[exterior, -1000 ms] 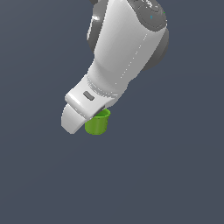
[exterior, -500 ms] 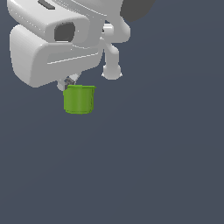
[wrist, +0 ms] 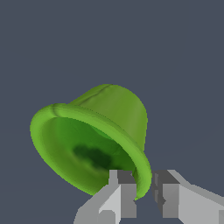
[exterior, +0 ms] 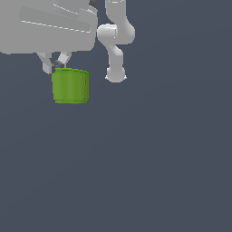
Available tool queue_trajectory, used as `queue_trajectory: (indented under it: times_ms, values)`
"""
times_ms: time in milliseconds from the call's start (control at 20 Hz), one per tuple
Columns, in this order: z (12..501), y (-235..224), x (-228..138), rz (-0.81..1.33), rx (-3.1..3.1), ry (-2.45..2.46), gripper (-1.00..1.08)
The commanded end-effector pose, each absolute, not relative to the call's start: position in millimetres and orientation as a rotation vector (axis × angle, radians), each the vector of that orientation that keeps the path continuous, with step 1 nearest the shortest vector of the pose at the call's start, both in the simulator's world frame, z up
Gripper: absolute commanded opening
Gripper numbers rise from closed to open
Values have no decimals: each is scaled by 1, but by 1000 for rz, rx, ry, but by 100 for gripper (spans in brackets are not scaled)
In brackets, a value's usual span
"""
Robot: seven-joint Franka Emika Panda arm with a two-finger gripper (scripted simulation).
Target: Pick up the object and move it to a goal position.
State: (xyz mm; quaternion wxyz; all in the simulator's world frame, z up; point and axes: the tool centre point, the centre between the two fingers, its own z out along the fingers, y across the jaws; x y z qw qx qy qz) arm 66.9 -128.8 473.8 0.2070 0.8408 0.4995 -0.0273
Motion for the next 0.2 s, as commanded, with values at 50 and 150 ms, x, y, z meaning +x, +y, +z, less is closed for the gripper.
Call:
queue_trajectory:
  times_ms: [50,150]
  values:
    - [472,-128,68,-77,2343,1392,-100]
    - [471,-127,68,-80,2345,1392,-100]
